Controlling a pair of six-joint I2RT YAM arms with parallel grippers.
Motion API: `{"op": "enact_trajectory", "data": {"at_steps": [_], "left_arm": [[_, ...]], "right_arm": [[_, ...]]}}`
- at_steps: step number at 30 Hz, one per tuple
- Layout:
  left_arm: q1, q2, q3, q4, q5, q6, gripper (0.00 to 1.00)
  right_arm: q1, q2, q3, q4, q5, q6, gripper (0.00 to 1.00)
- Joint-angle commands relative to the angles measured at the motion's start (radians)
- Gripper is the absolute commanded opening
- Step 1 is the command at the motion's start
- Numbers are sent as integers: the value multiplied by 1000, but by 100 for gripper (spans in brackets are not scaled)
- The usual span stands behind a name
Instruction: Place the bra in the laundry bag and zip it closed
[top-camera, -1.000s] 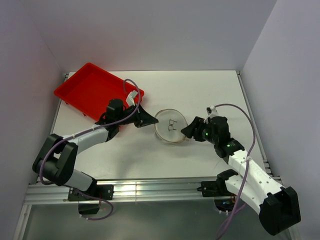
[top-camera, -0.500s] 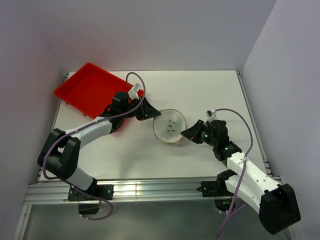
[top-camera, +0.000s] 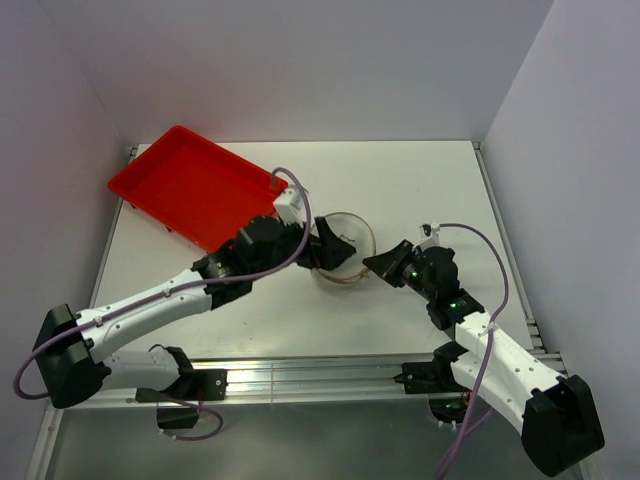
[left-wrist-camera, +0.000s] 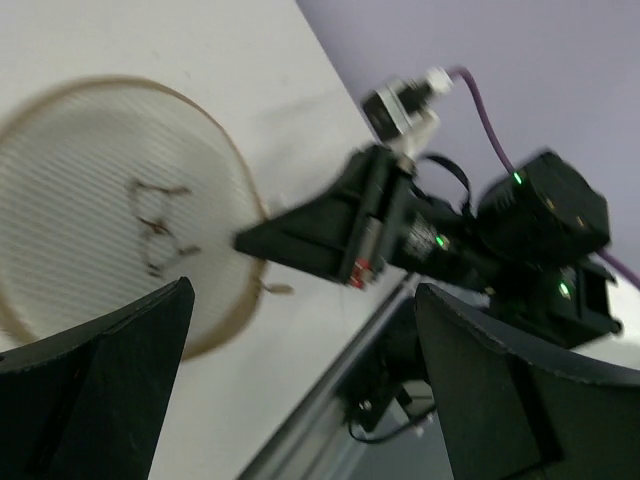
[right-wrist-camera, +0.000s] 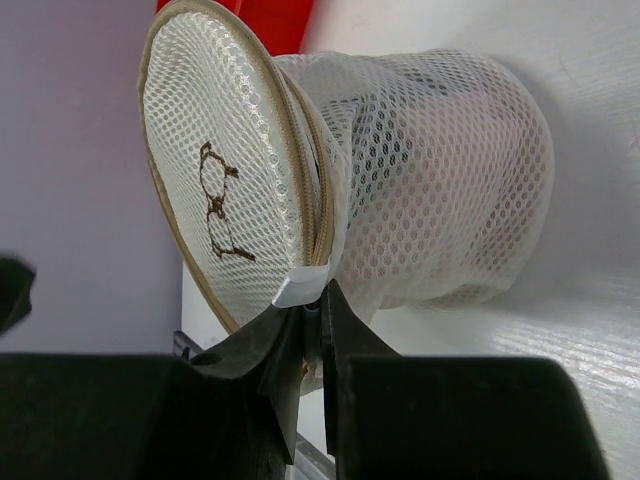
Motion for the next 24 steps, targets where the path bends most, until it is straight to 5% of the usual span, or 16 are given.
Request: {"op": "enact_trajectory", "data": {"at_steps": [1,7,11,24], "left_arm": [[-111,-6,-36,-22,-136,-27,99],[-231,138,-13,96,-61,-103,97],[-246,209,-36,213,-36,-188,68],[-254,275,-102,349,-142,-301,40]], "right_arm": [[8,-7,10,53,33,3,11],[11,2,7,61,43,-3,10],[11,-4,6,52,53,-12,10],[13,-42,-21,69,56,-20,8]]}}
